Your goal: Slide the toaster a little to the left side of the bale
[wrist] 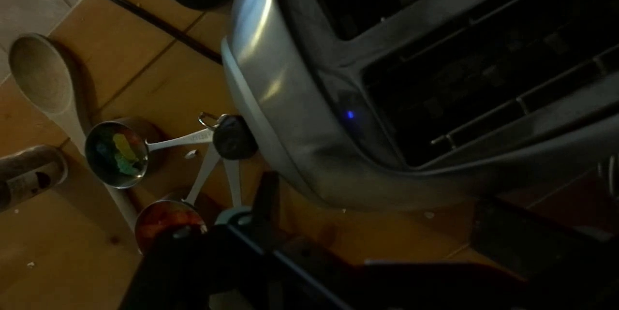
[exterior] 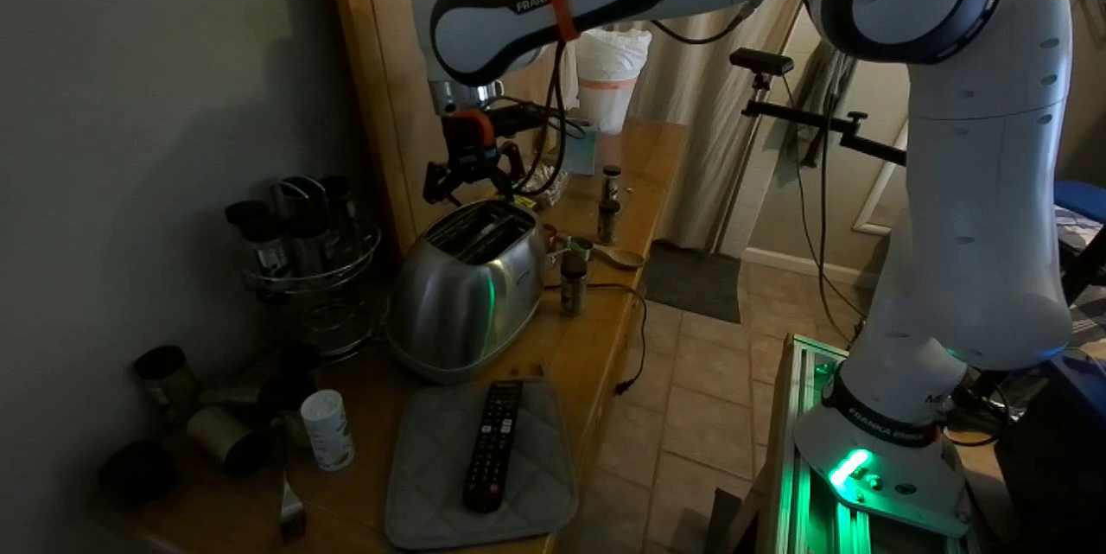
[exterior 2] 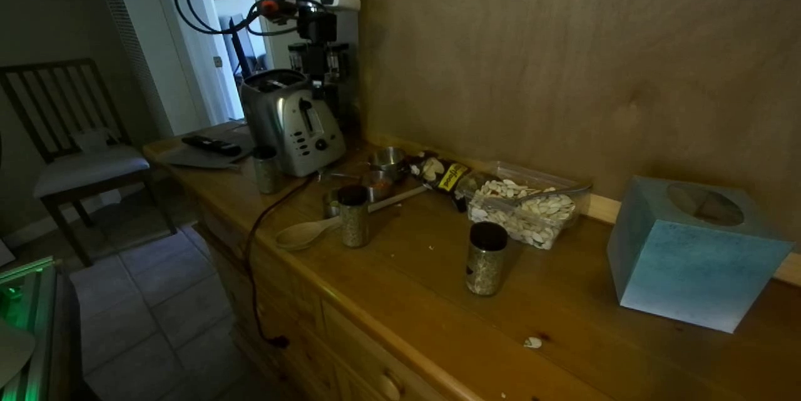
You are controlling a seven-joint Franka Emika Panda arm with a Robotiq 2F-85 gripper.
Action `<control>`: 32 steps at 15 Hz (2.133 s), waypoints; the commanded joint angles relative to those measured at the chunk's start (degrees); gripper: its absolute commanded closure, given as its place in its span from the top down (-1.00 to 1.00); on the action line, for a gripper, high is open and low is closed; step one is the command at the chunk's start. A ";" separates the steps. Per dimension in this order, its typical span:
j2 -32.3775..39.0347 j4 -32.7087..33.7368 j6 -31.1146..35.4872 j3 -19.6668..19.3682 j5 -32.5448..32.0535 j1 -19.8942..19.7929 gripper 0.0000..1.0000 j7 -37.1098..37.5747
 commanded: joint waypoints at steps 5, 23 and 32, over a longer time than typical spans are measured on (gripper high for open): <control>-0.14 -2.83 0.93 1.30 -0.11 2.56 1.00 -4.79; 2.14 -1.62 -1.19 3.43 0.94 5.00 1.00 -8.61; 2.75 -1.61 -1.80 4.11 -0.19 6.84 1.00 -9.14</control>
